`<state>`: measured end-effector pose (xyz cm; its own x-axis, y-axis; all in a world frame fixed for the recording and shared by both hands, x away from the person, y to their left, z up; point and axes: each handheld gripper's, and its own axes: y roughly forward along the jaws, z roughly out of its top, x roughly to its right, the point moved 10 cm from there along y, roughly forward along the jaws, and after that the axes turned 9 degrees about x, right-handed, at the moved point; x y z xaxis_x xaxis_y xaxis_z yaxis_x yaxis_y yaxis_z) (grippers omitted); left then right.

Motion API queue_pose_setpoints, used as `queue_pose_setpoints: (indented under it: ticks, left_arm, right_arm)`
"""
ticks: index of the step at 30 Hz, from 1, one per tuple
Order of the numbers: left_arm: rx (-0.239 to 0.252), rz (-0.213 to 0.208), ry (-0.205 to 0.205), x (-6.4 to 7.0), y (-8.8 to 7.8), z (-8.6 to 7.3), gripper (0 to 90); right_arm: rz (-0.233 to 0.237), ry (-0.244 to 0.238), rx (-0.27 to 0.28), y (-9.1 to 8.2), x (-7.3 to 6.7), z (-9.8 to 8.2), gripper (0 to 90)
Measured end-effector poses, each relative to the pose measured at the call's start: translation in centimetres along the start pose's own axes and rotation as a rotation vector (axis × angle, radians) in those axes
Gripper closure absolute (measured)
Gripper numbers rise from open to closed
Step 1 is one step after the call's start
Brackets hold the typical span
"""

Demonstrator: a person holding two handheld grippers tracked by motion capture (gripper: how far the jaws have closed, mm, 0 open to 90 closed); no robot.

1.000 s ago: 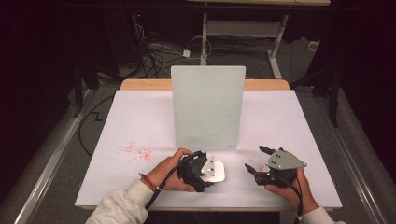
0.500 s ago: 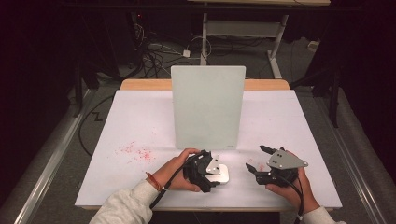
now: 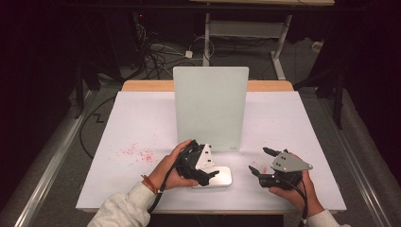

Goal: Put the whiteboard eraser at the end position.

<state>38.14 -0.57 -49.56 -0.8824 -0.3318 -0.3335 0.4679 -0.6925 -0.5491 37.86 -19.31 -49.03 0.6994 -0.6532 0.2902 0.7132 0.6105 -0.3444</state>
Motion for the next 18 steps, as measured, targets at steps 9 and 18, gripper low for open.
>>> queue_pose_setpoints:
  ticks: [9,18]
  left_arm:
    - [0.075,0.175,-0.021,-2.8,-2.7,-0.6,17.1]
    - [0.082,0.273,-0.044,-4.5,-5.1,-2.2,17.1]
  right_arm:
    - [0.001,0.001,0.004,-0.1,-0.1,0.1,24.3]
    - [-0.005,0.013,0.009,-0.1,0.1,0.2,24.2]
